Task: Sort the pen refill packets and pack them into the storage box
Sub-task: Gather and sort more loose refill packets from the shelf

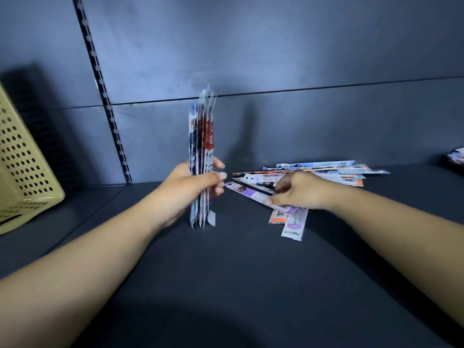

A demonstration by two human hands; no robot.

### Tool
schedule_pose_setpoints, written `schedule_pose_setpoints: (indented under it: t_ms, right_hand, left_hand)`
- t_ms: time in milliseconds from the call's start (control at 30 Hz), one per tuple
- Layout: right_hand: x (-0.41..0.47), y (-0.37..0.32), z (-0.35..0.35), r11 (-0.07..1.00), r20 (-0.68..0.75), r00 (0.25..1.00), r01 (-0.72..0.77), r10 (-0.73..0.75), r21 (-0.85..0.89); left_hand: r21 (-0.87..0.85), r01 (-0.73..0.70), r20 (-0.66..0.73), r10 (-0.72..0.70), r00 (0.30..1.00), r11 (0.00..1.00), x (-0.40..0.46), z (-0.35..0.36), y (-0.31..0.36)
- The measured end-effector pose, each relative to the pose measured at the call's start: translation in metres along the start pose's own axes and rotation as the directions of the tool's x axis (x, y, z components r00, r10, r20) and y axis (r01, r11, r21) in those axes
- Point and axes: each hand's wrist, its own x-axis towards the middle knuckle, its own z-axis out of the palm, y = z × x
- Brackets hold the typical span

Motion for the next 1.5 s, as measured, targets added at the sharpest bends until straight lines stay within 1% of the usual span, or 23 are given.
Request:
schedule_pose_setpoints:
  t_ms: [33, 133, 200, 267, 367, 467, 500, 533, 567, 600, 667, 733, 800, 867, 967, 1033, 1133, 1267, 1367, 1433, 1500]
  right_hand:
    - [0.002, 0.0, 0.001, 1.0, 0.011, 1.0, -0.023, 0.023, -0.006]
    - [0.006, -0.004, 0.002, 0.997, 0.036, 0.998, -0.051, 0.053, -0.049]
    - [0.005, -0.007, 0.003, 0.998, 0.06, 0.996, -0.062, 0.063, -0.011]
    - [0.005, -0.006, 0.004, 0.997, 0.055, 0.996, -0.068, 0.067, 0.022]
    - [0.003, -0.007, 0.004, 0.993, -0.02, 0.999, -0.042, 0.044, 0.109]
    - [0.001, -0.008, -0.005, 0.967, -0.195, 0.98, 0.021, 0.029, 0.254]
    - [0.0, -0.009, -0.008, 0.94, -0.241, 0.97, 0.054, 0.03, 0.336]
    - [-0.004, -0.012, -0.01, 0.891, -0.259, 0.965, 0.089, 0.033, 0.445]
    - [-0.009, -0.016, -0.012, 0.82, -0.246, 0.969, 0.118, 0.029, 0.56]
    - [-0.014, -0.022, -0.012, 0.739, -0.212, 0.977, 0.135, 0.012, 0.66]
    - [-0.024, -0.035, -0.009, 0.574, -0.126, 0.99, 0.137, -0.059, 0.807]
    - [-0.03, -0.05, -0.003, 0.448, -0.07, 0.989, 0.121, -0.129, 0.886]
    - [-0.034, -0.063, 0.005, 0.4, -0.026, 0.989, 0.083, -0.147, 0.913]
    - [-0.037, -0.071, 0.012, 0.395, 0.006, 0.987, 0.057, -0.158, 0.917]
    - [-0.036, -0.073, 0.015, 0.313, -0.007, 0.991, 0.048, -0.133, 0.948]
    - [-0.034, -0.071, 0.015, 0.287, -0.032, 0.996, 0.056, -0.088, 0.956]
    - [-0.033, -0.07, 0.021, 0.281, -0.032, 0.997, 0.051, -0.07, 0.958]
    - [-0.036, -0.076, 0.031, 0.33, -0.033, 0.992, 0.072, -0.124, 0.941]
    - [-0.034, -0.075, 0.033, 0.374, -0.046, 0.988, 0.098, -0.145, 0.922]
    - [-0.029, -0.071, 0.032, 0.454, -0.033, 0.993, 0.082, -0.117, 0.887]
    - [-0.021, -0.062, 0.027, 0.557, -0.012, 0.998, 0.046, -0.063, 0.829]
  left_hand:
    - [-0.01, 0.016, -0.001, -0.016, 1.0, 1.0, 0.0, 0.0, 0.0]
    - [-0.131, 0.059, -0.02, -0.062, 0.998, 0.99, 0.002, -0.002, 0.002]
    - [-0.178, 0.075, -0.034, -0.082, 0.996, 0.981, 0.002, -0.003, 0.003]
    - [-0.199, 0.093, -0.033, -0.102, 0.994, 0.975, 0.002, -0.004, 0.003]
    - [-0.235, 0.12, -0.029, -0.13, 0.991, 0.964, 0.002, -0.004, 0.004]
    - [-0.271, 0.127, -0.032, -0.141, 0.99, 0.954, 0.004, -0.006, 0.003]
    - [-0.287, 0.133, -0.032, -0.148, 0.988, 0.949, 0.004, -0.006, 0.003]
    - [-0.307, 0.143, -0.033, -0.161, 0.986, 0.941, 0.004, -0.007, 0.003]
    - [-0.33, 0.159, -0.036, -0.181, 0.983, 0.931, 0.005, -0.006, 0.003]
    - [-0.35, 0.179, -0.04, -0.206, 0.978, 0.92, 0.004, -0.006, 0.003]
    - [-0.374, 0.213, -0.021, -0.238, 0.971, 0.903, 0.003, -0.005, 0.006]
    - [-0.396, 0.197, 0.031, -0.202, 0.979, 0.897, 0.0, -0.002, 0.011]
    - [-0.44, 0.154, 0.069, -0.138, 0.988, 0.885, -0.006, 0.001, 0.018]
    - [-0.475, 0.139, 0.089, -0.11, 0.99, 0.869, -0.011, 0.002, 0.022]
    - [-0.534, 0.147, 0.114, -0.101, 0.988, 0.833, -0.013, 0.006, 0.023]
    - [-0.566, 0.145, 0.093, -0.111, 0.989, 0.812, -0.013, 0.009, 0.021]
    - [-0.574, 0.137, 0.09, -0.104, 0.99, 0.807, -0.013, 0.014, 0.021]
    - [-0.513, 0.1, 0.033, -0.097, 0.995, 0.852, -0.013, 0.017, 0.02]
    - [-0.46, 0.087, 0.057, -0.068, 0.996, 0.884, -0.011, 0.015, 0.017]
    - [-0.427, 0.021, 0.041, -0.004, 0.999, 0.904, -0.008, 0.012, 0.015]
    - [-0.347, -0.091, -0.029, 0.086, 0.996, 0.933, -0.005, 0.007, 0.014]
